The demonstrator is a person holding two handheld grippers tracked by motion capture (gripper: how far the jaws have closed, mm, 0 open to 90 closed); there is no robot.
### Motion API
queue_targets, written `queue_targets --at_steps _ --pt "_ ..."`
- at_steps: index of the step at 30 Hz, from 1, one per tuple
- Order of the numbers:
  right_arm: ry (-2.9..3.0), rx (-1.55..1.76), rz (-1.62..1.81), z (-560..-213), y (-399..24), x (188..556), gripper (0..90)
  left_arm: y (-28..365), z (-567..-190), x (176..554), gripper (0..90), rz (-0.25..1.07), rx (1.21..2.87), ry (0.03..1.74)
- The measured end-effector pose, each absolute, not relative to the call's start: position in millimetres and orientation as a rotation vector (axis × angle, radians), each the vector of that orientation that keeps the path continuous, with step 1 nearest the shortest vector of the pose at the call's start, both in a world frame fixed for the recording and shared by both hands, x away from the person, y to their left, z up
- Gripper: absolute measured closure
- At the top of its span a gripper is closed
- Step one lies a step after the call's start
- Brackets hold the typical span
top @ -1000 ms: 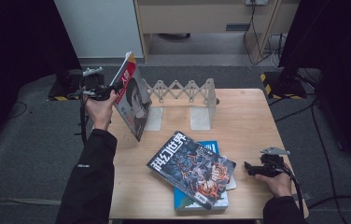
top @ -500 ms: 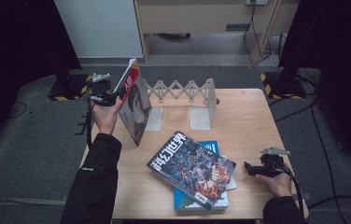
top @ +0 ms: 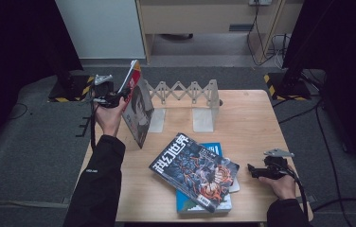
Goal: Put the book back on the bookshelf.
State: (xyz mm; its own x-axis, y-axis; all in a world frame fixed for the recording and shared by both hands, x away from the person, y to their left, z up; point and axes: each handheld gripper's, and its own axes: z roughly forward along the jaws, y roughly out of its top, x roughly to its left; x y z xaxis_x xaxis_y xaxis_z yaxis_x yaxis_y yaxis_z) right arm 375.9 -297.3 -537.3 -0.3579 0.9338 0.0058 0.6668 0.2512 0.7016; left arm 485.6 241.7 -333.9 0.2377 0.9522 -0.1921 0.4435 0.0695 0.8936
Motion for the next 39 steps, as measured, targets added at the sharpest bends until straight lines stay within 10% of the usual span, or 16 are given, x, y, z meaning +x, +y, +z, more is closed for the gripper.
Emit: queue_targets --at_steps 25,39 --pt "2.114 1.45 0.882 -538 -296 376 5.6 223 -336 484 84.7 0.828 1.533 1.362" --pt "2.109 1.446 0.89 -539 -296 375 5.4 244 -323 445 61.5 0.776 1.457 1.233"
